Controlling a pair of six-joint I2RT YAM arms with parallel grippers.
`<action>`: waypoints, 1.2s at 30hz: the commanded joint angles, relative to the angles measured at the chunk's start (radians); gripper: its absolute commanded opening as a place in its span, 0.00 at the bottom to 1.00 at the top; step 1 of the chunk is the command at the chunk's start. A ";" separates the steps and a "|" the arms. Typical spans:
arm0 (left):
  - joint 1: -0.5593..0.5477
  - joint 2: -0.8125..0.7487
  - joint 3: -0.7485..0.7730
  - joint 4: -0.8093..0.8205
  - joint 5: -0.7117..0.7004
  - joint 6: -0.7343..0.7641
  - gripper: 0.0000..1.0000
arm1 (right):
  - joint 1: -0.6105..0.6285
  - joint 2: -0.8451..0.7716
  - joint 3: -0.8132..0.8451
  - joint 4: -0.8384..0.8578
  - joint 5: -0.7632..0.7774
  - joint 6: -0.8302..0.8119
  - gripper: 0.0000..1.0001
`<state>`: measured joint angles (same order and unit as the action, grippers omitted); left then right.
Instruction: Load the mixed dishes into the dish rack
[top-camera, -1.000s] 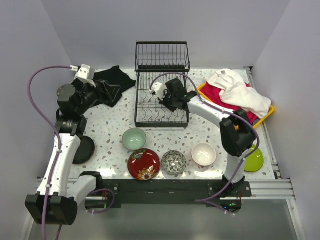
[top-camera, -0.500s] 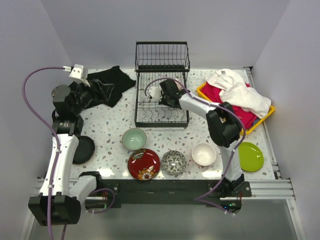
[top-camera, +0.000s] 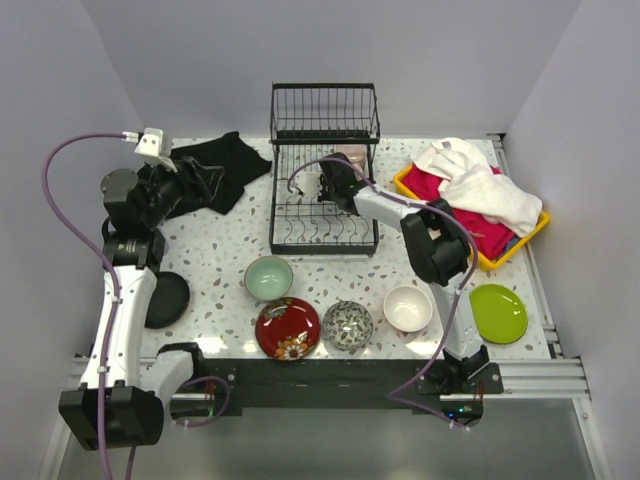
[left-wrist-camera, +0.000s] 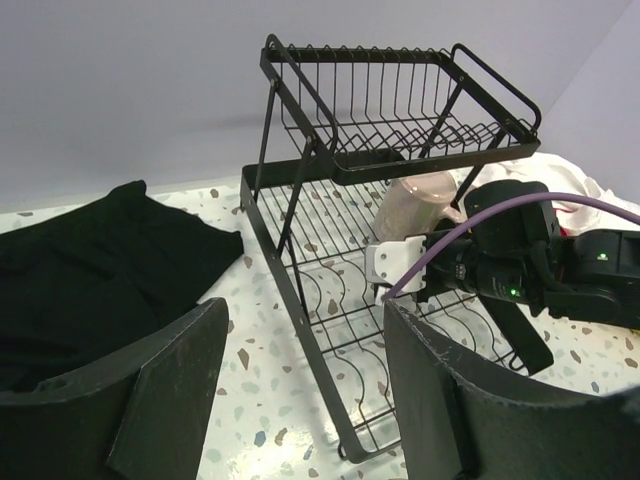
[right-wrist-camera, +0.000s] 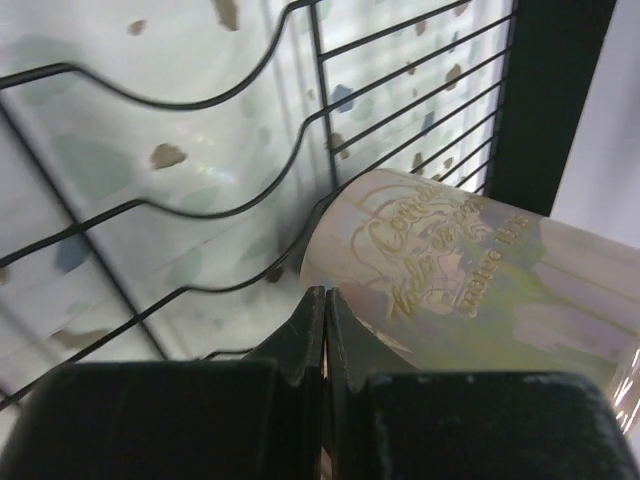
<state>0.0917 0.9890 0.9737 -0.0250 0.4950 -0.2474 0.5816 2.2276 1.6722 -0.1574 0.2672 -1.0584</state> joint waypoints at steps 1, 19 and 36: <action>0.013 -0.012 0.036 -0.004 0.016 0.003 0.68 | -0.019 0.059 0.104 0.094 0.038 -0.092 0.00; 0.016 -0.004 0.141 -0.254 -0.084 0.294 0.70 | 0.055 -0.189 -0.012 -0.013 -0.135 0.112 0.48; 0.023 0.474 0.566 -1.031 -0.384 0.746 0.63 | 0.072 -0.510 -0.281 -0.294 -0.714 0.983 0.67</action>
<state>0.1017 1.3125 1.4162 -0.7803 0.1955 0.3946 0.6552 1.7641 1.4040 -0.4362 -0.3313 -0.2668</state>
